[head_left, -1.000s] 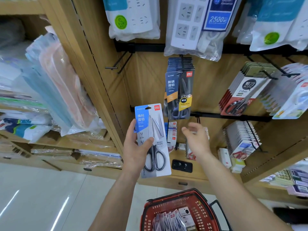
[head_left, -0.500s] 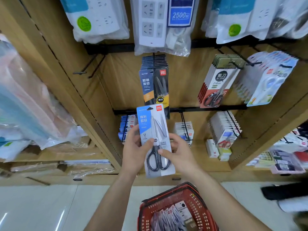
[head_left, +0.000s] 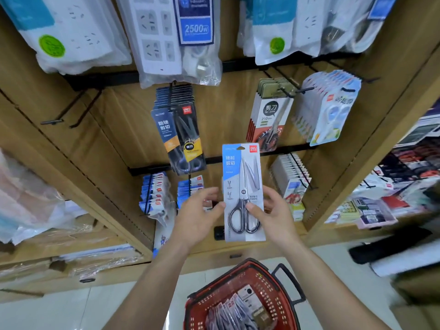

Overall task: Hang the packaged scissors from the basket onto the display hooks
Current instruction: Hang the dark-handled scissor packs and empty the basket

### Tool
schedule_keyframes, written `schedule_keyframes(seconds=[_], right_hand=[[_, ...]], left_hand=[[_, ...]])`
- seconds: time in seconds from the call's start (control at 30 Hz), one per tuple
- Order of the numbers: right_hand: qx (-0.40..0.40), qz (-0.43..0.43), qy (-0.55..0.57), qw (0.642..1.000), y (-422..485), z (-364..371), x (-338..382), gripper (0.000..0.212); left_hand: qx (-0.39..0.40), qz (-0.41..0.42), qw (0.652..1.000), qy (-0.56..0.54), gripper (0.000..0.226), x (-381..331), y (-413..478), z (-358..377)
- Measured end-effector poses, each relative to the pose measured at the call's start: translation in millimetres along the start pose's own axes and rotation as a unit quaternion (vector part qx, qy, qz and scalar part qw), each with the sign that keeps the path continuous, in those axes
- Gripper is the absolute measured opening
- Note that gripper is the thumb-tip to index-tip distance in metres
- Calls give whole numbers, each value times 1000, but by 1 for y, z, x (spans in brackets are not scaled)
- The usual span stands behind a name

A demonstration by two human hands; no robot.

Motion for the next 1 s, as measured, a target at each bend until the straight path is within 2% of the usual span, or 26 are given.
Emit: schedule_keyframes(seconds=[0.07, 0.33, 0.47, 0.6, 0.73, 0.83, 1.0], right_hand=[[-10, 2, -7, 1000, -1, -14, -9, 40], [-28, 64, -7, 998, -18, -42, -72, 42], [-20, 113, -28, 993, -23, -43, -106, 35], [-45, 153, -38, 986, -31, -42, -145, 32], [-73, 155, -39, 984, -29, -45, -189, 33], [-78, 139, -30, 987, -18, -51, -231, 33], [-36, 77, -18, 996, 14, -62, -315, 37]], left_hand=[[21, 15, 999, 41, 32, -6, 2, 12], [79, 22, 993, 87, 34, 14, 1, 65], [118, -3, 986, 114, 36, 48, -3, 86], [169, -11, 975, 142, 41, 81, -3, 106], [202, -7, 970, 134, 40, 115, 11, 135], [193, 4, 971, 140, 38, 147, 26, 167], [114, 46, 990, 73, 28, 217, 52, 223]])
Point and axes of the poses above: each hand's wrist, its own y-axis towards the middle knuckle, its own z-axis out of the palm, x = y × z, the point moved 6 cm from there along y, towards the middle knuckle, and after that the axes turned 2 degrees about y, right-handed, at the moved point
